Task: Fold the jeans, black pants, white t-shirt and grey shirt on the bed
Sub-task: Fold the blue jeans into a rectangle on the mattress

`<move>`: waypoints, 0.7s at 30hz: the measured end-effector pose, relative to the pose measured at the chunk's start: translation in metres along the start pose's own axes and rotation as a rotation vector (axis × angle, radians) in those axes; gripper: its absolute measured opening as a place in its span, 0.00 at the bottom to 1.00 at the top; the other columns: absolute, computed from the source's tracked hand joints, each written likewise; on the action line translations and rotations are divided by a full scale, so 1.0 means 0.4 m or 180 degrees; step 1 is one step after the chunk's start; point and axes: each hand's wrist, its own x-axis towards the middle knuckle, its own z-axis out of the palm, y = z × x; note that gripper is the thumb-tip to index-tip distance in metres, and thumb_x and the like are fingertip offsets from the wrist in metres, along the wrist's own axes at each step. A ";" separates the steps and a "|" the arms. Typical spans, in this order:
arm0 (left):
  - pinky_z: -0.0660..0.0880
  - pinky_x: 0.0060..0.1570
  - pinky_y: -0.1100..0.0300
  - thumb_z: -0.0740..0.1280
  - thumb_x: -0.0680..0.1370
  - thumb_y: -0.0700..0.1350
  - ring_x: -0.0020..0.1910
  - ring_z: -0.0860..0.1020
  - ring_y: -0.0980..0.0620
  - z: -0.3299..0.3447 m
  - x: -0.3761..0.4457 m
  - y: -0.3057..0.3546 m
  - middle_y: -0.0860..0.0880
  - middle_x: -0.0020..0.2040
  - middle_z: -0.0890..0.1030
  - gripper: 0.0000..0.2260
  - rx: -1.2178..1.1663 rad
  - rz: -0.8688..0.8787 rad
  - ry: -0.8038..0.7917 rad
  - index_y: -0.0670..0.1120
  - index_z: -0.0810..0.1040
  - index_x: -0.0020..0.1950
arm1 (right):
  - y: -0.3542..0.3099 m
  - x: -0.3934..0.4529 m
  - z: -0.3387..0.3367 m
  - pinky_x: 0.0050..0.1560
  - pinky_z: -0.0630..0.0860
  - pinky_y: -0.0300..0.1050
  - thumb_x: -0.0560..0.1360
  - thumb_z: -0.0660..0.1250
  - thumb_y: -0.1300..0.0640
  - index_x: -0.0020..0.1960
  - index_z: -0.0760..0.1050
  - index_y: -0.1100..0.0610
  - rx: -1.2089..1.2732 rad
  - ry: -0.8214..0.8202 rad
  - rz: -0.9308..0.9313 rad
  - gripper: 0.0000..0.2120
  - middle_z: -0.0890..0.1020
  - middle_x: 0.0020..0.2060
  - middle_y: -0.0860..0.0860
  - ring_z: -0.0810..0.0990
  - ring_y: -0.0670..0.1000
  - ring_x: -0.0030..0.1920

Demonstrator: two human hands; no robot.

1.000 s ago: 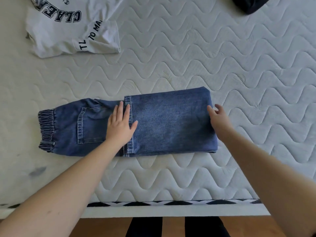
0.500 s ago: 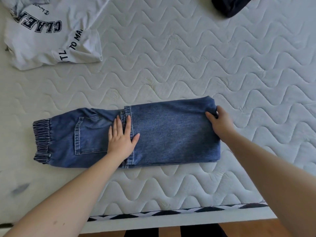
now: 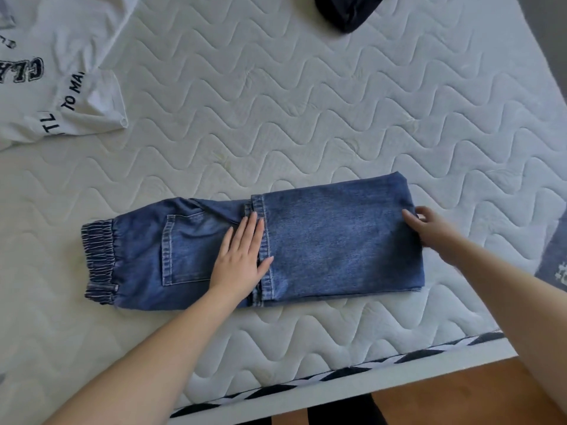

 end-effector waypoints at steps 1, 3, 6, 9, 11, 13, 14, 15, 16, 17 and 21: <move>0.46 0.77 0.49 0.50 0.80 0.64 0.79 0.44 0.49 0.007 0.000 -0.006 0.46 0.80 0.39 0.37 0.0014 0.0006 -0.0075 0.44 0.39 0.79 | 0.006 -0.007 0.003 0.48 0.77 0.50 0.76 0.65 0.40 0.61 0.70 0.47 -0.0151 -0.0134 -0.0073 0.18 0.79 0.53 0.51 0.78 0.53 0.49; 0.42 0.77 0.50 0.46 0.80 0.65 0.79 0.41 0.51 0.013 0.013 -0.014 0.47 0.79 0.36 0.37 0.0014 -0.0013 -0.0238 0.45 0.34 0.78 | 0.004 -0.029 0.007 0.55 0.76 0.54 0.77 0.66 0.44 0.59 0.71 0.45 -0.0224 -0.0291 -0.0322 0.12 0.80 0.53 0.48 0.78 0.51 0.52; 0.41 0.76 0.50 0.44 0.79 0.66 0.78 0.39 0.52 0.006 0.028 -0.023 0.48 0.78 0.33 0.37 -0.0017 0.0032 -0.0422 0.46 0.30 0.77 | -0.042 -0.097 0.001 0.53 0.76 0.49 0.78 0.66 0.49 0.53 0.74 0.38 0.0064 -0.0313 -0.0601 0.06 0.83 0.50 0.43 0.81 0.45 0.50; 0.41 0.76 0.50 0.47 0.78 0.66 0.78 0.38 0.53 -0.013 0.036 -0.034 0.49 0.78 0.33 0.38 -0.0098 0.0080 -0.0593 0.47 0.33 0.78 | -0.107 -0.202 -0.012 0.51 0.79 0.48 0.79 0.66 0.50 0.58 0.74 0.37 0.0360 -0.0384 -0.0766 0.10 0.84 0.50 0.44 0.83 0.48 0.51; 0.44 0.76 0.49 0.52 0.79 0.65 0.78 0.41 0.53 -0.036 0.042 -0.040 0.50 0.79 0.36 0.39 -0.0200 0.0126 -0.0702 0.48 0.37 0.79 | -0.160 -0.285 -0.010 0.46 0.81 0.43 0.80 0.65 0.52 0.61 0.73 0.37 0.0360 -0.0489 -0.0916 0.13 0.85 0.49 0.46 0.85 0.48 0.48; 0.46 0.76 0.49 0.56 0.79 0.62 0.79 0.45 0.52 -0.067 0.051 -0.045 0.50 0.80 0.40 0.37 -0.0311 0.0146 -0.0802 0.48 0.42 0.80 | -0.219 -0.365 0.003 0.43 0.81 0.43 0.80 0.64 0.53 0.62 0.71 0.37 0.0250 -0.0512 -0.1059 0.14 0.86 0.46 0.45 0.85 0.47 0.45; 0.47 0.76 0.49 0.58 0.79 0.60 0.79 0.47 0.52 -0.083 0.058 -0.047 0.50 0.80 0.42 0.36 -0.0346 0.0147 -0.0815 0.48 0.44 0.80 | -0.251 -0.401 0.010 0.43 0.81 0.45 0.80 0.63 0.53 0.62 0.71 0.36 0.0228 -0.0513 -0.1118 0.15 0.86 0.45 0.44 0.85 0.47 0.45; 0.49 0.76 0.49 0.59 0.80 0.58 0.78 0.50 0.51 -0.098 0.065 -0.048 0.50 0.80 0.45 0.34 -0.0367 0.0152 -0.0807 0.48 0.47 0.80 | -0.283 -0.435 0.017 0.44 0.81 0.46 0.80 0.63 0.53 0.62 0.71 0.35 0.0209 -0.0506 -0.1188 0.15 0.86 0.44 0.43 0.85 0.46 0.44; 0.50 0.75 0.49 0.59 0.80 0.56 0.78 0.52 0.51 -0.113 0.070 -0.049 0.49 0.80 0.48 0.33 -0.0386 0.0164 -0.0773 0.48 0.50 0.80 | -0.317 -0.468 0.023 0.45 0.80 0.47 0.80 0.63 0.54 0.61 0.71 0.34 0.0179 -0.0495 -0.1259 0.16 0.86 0.44 0.42 0.85 0.45 0.44; 0.51 0.75 0.49 0.59 0.80 0.55 0.77 0.55 0.50 -0.126 0.074 -0.050 0.48 0.80 0.52 0.31 -0.0403 0.0175 -0.0708 0.48 0.52 0.80 | -0.351 -0.500 0.030 0.46 0.80 0.47 0.80 0.63 0.54 0.60 0.71 0.33 0.0171 -0.0502 -0.1337 0.16 0.86 0.44 0.42 0.85 0.44 0.44; 0.56 0.72 0.50 0.60 0.79 0.53 0.75 0.60 0.46 -0.143 0.054 -0.057 0.45 0.78 0.58 0.29 -0.0559 0.0195 -0.0407 0.47 0.57 0.79 | -0.478 -0.621 0.070 0.44 0.82 0.44 0.81 0.62 0.56 0.59 0.71 0.30 0.0279 -0.0755 -0.1678 0.19 0.86 0.42 0.44 0.85 0.48 0.42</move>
